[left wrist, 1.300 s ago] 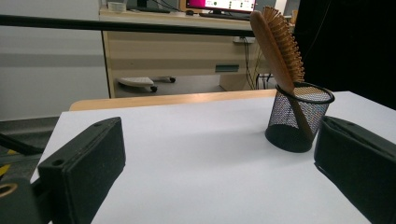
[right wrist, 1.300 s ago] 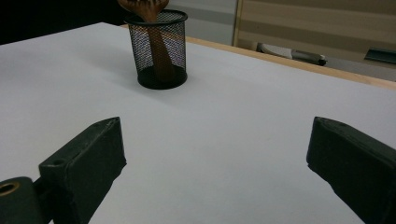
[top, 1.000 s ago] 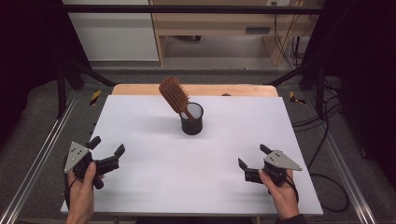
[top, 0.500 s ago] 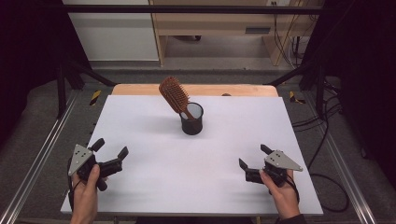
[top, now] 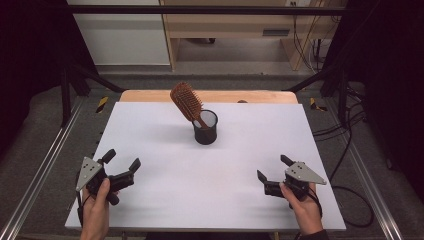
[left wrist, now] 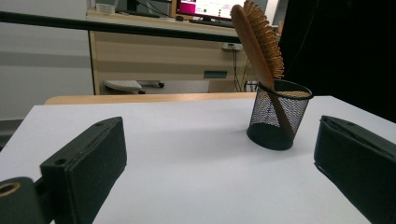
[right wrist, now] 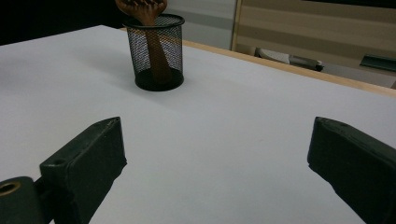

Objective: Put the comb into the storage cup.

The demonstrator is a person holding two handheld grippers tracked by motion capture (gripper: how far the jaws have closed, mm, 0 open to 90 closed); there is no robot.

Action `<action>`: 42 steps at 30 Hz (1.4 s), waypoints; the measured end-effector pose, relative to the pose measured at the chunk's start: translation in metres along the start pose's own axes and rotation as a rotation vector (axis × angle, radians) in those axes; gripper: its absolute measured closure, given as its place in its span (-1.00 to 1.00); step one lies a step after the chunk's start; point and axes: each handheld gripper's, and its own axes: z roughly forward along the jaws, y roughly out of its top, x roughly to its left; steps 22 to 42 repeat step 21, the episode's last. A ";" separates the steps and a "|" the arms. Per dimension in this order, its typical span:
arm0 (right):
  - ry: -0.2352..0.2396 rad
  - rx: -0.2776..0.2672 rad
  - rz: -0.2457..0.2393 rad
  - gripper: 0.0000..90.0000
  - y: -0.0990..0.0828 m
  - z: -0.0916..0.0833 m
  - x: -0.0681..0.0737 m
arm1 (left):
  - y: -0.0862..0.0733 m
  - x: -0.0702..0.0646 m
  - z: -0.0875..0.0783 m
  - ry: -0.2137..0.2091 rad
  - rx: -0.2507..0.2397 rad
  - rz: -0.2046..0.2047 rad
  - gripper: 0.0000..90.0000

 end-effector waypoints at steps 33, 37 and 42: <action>0.011 -0.070 -0.002 -0.90 -0.006 -0.009 -0.013 | -0.002 -0.013 -0.013 -0.006 -0.055 0.048 -0.94; 0.011 -0.070 -0.002 -0.90 -0.006 -0.009 -0.013 | -0.002 -0.013 -0.013 -0.006 -0.055 0.048 -0.94; 0.011 -0.070 -0.002 -0.90 -0.006 -0.009 -0.013 | -0.002 -0.013 -0.013 -0.006 -0.055 0.048 -0.94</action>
